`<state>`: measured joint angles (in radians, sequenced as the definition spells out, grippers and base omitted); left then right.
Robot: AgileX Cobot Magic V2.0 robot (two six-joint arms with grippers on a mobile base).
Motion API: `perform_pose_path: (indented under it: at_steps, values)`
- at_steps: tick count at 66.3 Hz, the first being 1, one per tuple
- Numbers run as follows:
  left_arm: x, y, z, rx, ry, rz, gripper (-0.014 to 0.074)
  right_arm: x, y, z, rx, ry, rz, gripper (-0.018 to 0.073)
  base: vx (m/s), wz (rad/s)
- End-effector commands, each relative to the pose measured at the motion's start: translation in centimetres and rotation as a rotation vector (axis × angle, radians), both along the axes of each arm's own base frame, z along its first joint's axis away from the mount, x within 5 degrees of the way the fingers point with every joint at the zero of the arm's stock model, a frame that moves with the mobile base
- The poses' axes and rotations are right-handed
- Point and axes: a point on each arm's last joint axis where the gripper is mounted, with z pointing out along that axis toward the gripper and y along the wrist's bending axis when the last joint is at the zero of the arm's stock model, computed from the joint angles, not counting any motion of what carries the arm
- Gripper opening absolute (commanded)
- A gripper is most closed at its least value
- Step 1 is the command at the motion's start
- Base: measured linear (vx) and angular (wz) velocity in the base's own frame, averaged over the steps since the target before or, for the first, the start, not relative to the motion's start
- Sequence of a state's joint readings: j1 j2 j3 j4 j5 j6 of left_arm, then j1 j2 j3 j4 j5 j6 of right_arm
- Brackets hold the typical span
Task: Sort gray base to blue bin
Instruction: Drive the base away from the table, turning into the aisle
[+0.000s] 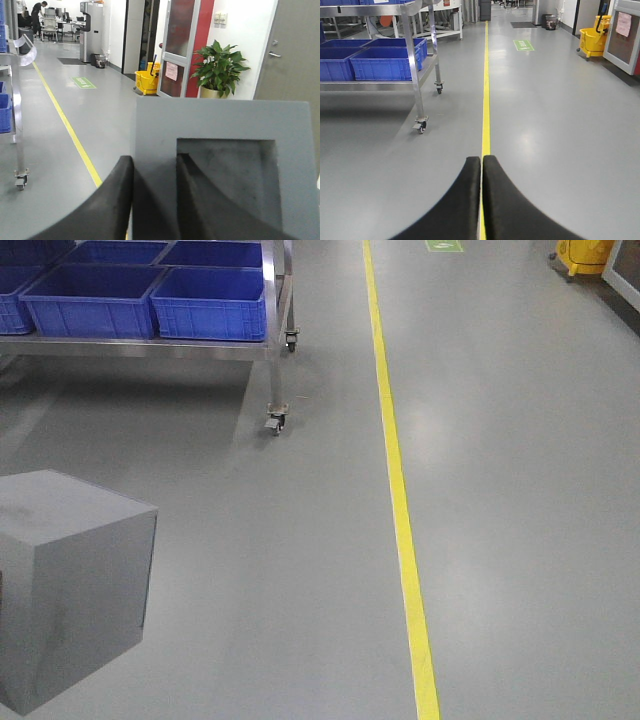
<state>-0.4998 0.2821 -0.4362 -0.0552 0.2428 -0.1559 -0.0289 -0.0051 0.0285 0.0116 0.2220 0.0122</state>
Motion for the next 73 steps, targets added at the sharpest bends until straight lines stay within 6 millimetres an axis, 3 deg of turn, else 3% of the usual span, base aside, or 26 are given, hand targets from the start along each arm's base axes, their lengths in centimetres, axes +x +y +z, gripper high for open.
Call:
perform_pose_path:
  at_steps: [1, 73]
  values:
    - [-0.2, 0.12, 1.94, -0.077, -0.11, -0.001, -0.0006, 0.2, -0.03, 0.5, -0.018, -0.052, -0.002, -0.0005, 0.27, 0.05]
    - [-0.2, 0.12, 1.94, -0.077, -0.11, -0.001, -0.0006, 0.2, -0.03, 0.5, -0.018, -0.052, -0.002, -0.0005, 0.36, 0.17]
